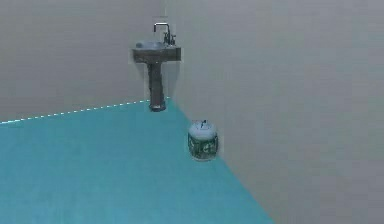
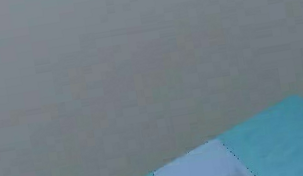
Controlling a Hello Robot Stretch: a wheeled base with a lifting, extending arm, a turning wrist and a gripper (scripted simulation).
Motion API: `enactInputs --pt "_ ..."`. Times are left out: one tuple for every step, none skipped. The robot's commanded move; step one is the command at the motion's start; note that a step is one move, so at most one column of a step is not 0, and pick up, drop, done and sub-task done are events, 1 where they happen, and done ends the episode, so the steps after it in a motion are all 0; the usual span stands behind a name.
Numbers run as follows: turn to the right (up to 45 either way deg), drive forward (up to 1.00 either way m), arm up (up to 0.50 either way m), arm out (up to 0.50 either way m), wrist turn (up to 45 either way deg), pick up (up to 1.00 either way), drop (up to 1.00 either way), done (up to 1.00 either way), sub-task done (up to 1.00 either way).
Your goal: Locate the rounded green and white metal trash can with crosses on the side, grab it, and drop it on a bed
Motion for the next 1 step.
enactInputs --pt "0.0 0.80 0.00 0.00 0.0 0.00 0.00 0.00 0.00"
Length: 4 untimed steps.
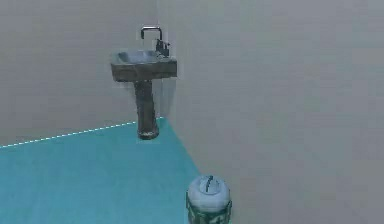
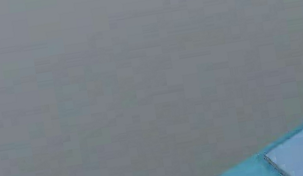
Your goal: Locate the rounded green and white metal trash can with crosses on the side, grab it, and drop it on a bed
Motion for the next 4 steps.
enactInputs --pt "-45.0 0.00 0.00 0.00 0.0 0.00 0.00 0.00 0.00" --pt "-33.0 0.00 0.00 0.00 0.0 0.00 0.00 0.00 0.00" --pt "45.0 0.00 0.00 0.00 0.0 0.00 0.00 0.00 0.00" --pt "39.0 0.00 0.00 0.00 0.0 0.00 0.00 0.00 0.00"
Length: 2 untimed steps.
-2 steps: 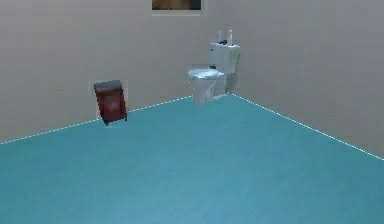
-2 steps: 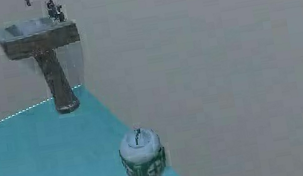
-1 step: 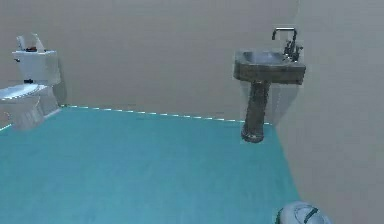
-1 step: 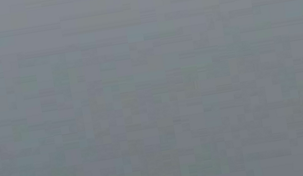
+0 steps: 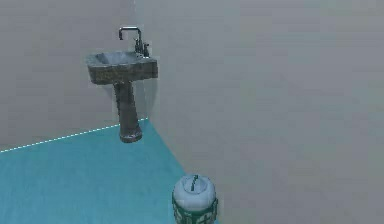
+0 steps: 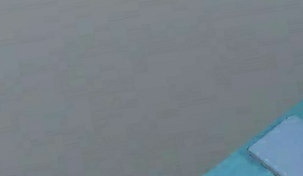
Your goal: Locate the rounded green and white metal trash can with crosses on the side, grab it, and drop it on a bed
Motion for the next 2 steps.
enactInputs --pt "0.0 0.40 0.00 0.00 0.0 0.00 0.00 0.00 0.00" --pt "-45.0 0.00 0.00 0.00 0.0 0.00 0.00 0.00 0.00"
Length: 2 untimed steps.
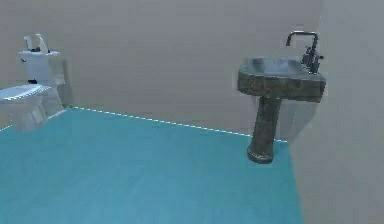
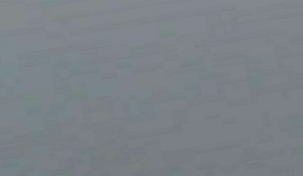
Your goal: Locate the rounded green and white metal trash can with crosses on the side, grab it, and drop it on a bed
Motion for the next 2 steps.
enactInputs --pt "-36.0 0.00 0.00 0.00 0.0 0.00 0.00 0.00 0.00" --pt "0.0 0.00 0.20 0.00 0.0 0.00 0.00 0.00 0.00"
